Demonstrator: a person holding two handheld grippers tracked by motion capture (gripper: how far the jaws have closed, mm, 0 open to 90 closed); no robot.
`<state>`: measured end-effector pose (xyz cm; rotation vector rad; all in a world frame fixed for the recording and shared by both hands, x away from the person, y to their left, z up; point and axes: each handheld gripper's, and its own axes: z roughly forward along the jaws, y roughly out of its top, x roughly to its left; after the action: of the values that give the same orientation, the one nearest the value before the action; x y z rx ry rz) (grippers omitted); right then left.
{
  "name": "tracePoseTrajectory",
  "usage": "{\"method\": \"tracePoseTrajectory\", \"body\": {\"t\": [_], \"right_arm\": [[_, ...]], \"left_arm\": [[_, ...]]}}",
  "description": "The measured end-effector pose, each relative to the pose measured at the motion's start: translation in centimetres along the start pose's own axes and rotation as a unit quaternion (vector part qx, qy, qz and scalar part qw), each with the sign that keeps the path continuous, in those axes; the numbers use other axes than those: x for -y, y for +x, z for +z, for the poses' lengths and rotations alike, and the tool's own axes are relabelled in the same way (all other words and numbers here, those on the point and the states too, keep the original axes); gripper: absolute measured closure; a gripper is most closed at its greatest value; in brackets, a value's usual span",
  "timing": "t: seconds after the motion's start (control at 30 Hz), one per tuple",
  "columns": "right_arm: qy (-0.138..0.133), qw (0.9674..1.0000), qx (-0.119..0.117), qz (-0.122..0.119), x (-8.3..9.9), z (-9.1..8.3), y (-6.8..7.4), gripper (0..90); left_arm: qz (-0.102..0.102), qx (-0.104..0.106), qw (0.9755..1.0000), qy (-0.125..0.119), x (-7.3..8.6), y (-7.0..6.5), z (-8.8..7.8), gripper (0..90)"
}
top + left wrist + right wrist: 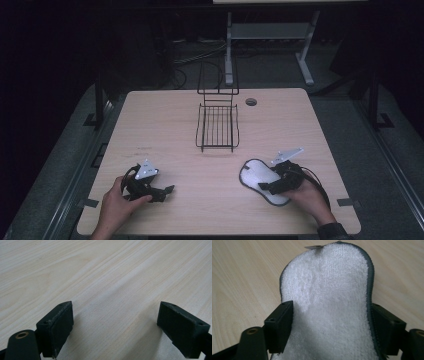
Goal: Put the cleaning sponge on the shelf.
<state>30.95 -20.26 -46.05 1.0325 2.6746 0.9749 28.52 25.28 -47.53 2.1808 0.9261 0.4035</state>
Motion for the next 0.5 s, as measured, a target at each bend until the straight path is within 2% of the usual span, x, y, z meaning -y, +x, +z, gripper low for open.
{"method": "tracePoseTrajectory", "body": {"t": [0.2, 0.43, 0.5], "right_arm": [[-0.017, 0.9998, 0.001, -0.007, 0.1, -0.7, 0.0, 33.9], [-0.029, 0.9995, -0.006, -0.004, -0.1, -1.5, 0.1, 45.6], [-0.041, 0.9991, -0.008, 0.001, -0.2, -1.8, 0.0, 49.8]], "left_arm": [[0.000, 0.000, 1.0000, 0.000, 0.0, 0.0, 0.0, 12.8], [0.000, 0.000, 1.0000, 0.000, 0.0, 0.0, 0.0, 12.8], [0.000, 0.000, 1.0000, 0.000, 0.0, 0.0, 0.0, 12.8]]}}
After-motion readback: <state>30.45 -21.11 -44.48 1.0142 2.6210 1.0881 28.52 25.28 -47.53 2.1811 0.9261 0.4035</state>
